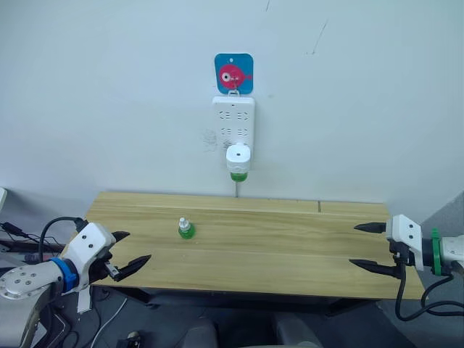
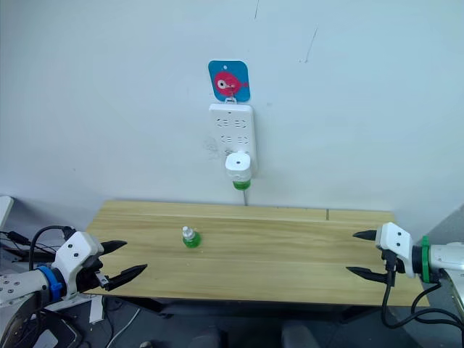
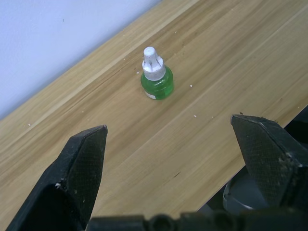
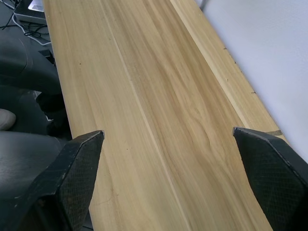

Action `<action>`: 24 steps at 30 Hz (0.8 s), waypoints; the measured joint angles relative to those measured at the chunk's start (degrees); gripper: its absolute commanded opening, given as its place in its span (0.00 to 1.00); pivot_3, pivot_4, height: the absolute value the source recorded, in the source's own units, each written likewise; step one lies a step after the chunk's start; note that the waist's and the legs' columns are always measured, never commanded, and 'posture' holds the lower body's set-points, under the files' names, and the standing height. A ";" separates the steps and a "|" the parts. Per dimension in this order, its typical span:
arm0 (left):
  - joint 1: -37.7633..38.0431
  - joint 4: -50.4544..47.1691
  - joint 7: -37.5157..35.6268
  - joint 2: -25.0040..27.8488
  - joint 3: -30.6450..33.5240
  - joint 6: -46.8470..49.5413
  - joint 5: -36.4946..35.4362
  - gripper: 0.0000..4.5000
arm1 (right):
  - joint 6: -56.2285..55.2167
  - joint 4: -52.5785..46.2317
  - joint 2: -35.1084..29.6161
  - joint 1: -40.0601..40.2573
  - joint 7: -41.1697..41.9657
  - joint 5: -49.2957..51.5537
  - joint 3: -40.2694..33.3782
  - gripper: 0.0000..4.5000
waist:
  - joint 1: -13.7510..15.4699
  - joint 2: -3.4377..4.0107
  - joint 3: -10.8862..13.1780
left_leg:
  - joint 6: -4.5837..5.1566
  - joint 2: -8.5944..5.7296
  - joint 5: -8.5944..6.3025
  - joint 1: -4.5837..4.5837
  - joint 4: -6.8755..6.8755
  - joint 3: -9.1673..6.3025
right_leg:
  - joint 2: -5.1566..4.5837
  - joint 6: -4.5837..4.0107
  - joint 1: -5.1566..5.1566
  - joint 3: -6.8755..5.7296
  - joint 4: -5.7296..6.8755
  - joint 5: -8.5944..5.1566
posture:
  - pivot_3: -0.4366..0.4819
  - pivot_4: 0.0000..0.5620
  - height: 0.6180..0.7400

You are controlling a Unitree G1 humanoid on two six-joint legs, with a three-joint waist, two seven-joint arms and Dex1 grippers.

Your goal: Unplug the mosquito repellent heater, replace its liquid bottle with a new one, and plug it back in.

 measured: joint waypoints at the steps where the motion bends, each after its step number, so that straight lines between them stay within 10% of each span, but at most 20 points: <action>1: 0.00 0.00 0.00 0.00 0.00 0.00 0.00 1.00 | 0.00 0.00 0.00 0.00 0.00 0.00 0.00 1.00 | 0.00 0.00 0.00 | 0.00 0.00 0.00 0.00 0.00 0.00 | 0.00 0.00 0.00 0.00 0.00 0.00 | 0.49 0.13 0.87; 24: -2.81 5.87 -9.03 -0.03 1.07 0.20 -4.48 1.00 | -0.05 -1.82 1.04 0.39 -4.95 -1.77 -0.29 1.00 | -0.07 -0.06 0.32 | 0.00 0.00 0.00 0.00 0.03 0.00 | 0.00 0.08 0.00 -0.01 0.02 0.05 | 0.47 0.13 0.87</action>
